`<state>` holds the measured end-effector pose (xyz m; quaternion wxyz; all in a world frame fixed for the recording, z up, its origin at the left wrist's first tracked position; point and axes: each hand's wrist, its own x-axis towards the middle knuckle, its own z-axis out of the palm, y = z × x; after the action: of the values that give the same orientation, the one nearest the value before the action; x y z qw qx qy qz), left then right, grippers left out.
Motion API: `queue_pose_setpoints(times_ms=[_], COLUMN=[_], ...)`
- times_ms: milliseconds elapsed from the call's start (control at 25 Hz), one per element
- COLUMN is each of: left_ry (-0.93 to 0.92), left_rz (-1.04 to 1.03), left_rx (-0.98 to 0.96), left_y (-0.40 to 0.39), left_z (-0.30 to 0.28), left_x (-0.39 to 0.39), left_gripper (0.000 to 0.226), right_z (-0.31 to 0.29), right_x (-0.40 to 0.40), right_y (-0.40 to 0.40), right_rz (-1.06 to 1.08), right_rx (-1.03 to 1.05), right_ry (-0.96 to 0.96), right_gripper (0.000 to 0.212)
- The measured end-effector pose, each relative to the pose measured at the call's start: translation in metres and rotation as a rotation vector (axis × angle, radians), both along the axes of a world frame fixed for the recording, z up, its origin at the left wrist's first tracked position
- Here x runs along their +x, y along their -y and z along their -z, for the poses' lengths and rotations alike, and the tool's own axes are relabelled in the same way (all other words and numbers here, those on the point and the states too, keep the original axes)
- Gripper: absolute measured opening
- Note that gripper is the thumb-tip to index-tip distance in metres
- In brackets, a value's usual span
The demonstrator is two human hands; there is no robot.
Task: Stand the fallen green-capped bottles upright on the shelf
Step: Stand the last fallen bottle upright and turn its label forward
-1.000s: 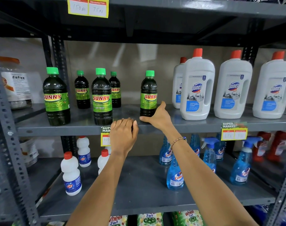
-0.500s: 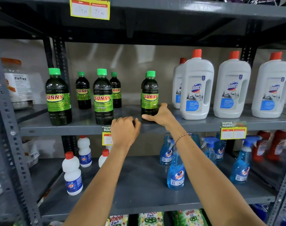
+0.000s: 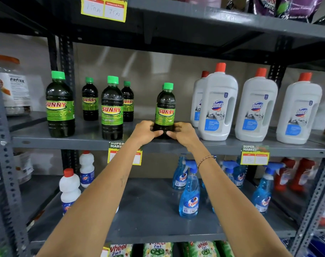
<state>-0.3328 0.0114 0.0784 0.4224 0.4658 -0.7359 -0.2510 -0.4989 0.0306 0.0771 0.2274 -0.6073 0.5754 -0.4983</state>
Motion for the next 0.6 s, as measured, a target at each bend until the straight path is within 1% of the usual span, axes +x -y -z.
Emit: queue_pose_setpoints(times_ms=[160,280,600], left_ry=[-0.040,-0.055,-0.088], left_rz=[0.001,-0.002,0.034], left_rx=[0.018,-0.007,0.002], left_y=[-0.010,-0.018,-0.028], left_z=[-0.001,0.001,0.005], left_x=[0.004,0.007,0.011], left_gripper=[0.043,0.043,0.044], right_z=[0.002,0.000,0.000], right_x=[-0.004,-0.005,-0.005], right_y=[-0.007,-0.014,-0.026], right_rz=[-0.035,-0.080,-0.108], right_rx=[0.002,-0.002,-0.023], right_ry=[0.022,0.015,-0.007], right_gripper=[0.052,0.052,0.051])
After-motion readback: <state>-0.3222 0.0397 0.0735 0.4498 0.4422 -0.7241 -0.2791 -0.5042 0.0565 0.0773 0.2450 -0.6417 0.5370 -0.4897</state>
